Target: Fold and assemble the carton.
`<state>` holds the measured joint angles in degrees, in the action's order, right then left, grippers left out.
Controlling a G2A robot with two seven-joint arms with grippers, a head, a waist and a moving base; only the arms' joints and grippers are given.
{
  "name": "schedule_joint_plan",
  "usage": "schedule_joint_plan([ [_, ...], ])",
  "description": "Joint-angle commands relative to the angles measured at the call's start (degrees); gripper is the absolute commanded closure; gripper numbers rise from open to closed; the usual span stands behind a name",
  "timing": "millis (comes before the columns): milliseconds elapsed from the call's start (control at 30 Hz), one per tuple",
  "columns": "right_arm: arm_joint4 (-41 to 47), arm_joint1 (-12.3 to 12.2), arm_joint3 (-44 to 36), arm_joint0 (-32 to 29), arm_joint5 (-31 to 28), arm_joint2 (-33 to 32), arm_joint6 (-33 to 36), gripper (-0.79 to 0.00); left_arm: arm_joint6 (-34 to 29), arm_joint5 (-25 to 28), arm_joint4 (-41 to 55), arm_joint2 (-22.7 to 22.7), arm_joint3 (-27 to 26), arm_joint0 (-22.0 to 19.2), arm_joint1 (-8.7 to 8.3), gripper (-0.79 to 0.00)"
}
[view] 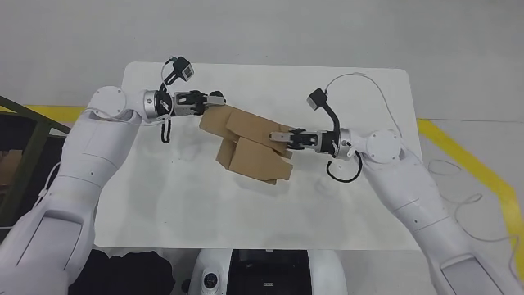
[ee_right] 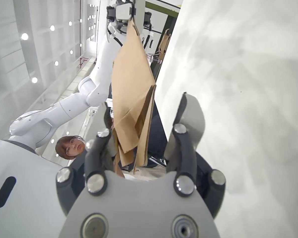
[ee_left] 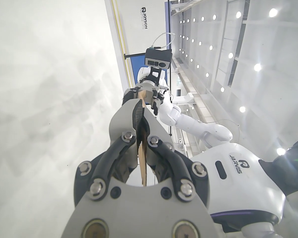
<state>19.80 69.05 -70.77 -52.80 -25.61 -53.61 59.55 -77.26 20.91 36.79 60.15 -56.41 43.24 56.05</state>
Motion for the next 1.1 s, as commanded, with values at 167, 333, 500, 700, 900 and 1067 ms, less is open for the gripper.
schedule_joint_plan([
  [167, 2.0, 0.3, 0.6, 0.3, -1.1, 0.3, 1.4, -0.037, -0.6, 0.0, 0.8, 0.3, 0.9, -0.2, 0.31, 0.000],
  [333, 3.0, 0.5, 0.8, 0.6, -1.6, 0.5, 2.3, 0.000, -0.8, 0.1, 1.1, 0.5, 1.2, -0.2, 0.51, 0.000],
  [500, 3.9, 0.7, 1.1, 0.7, -2.0, 0.6, 2.7, 0.000, -1.6, -0.7, 3.3, 0.9, 1.9, -0.2, 0.78, -0.785],
  [700, 5.9, 0.7, 1.8, 0.7, -1.5, -0.5, 0.7, 0.000, -0.1, -0.5, 7.7, 3.7, 4.3, -0.2, 0.75, -0.785],
  [900, 5.2, 0.5, -0.2, -0.9, 1.9, -3.1, -8.4, 0.000, 3.5, -0.7, 8.6, 6.7, 3.3, 1.3, 0.24, -0.785],
  [1067, 3.5, 0.4, -4.6, -3.3, 6.4, -4.8, -16.5, 0.000, 8.7, -1.8, 5.1, 8.0, -1.1, 4.0, -0.26, -0.785],
])
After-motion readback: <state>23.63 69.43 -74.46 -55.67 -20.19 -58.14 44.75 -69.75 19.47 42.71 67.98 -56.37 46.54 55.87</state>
